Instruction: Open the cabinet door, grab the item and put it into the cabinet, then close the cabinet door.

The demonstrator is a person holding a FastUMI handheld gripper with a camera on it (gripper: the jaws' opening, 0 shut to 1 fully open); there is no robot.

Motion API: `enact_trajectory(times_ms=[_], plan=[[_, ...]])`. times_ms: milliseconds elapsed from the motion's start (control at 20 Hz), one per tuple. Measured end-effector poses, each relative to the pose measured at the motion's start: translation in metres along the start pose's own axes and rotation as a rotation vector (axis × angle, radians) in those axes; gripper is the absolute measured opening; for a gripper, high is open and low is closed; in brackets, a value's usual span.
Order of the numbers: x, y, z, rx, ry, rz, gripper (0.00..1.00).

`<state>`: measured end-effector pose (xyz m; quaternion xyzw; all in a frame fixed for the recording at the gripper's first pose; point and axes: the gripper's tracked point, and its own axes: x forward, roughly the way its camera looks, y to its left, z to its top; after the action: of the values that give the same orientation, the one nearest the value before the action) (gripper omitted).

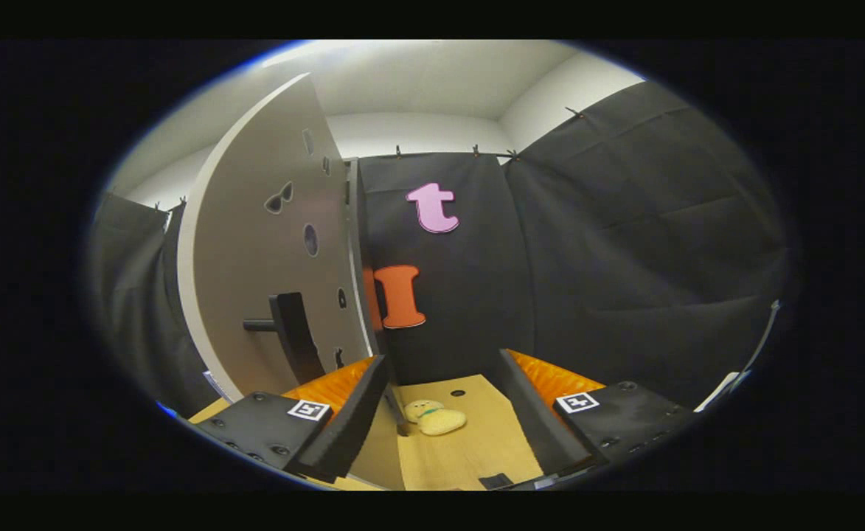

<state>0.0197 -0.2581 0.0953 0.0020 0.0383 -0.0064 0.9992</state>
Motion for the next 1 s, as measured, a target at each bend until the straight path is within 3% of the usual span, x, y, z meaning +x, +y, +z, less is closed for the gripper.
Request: enact_trajectory(times_ms=[550,1000], plan=[[-0.011,0.08,-0.01,0.022,-0.013,-0.043,0.96],[0.01,0.188,-0.032,0.08,0.012,0.091,0.96]])
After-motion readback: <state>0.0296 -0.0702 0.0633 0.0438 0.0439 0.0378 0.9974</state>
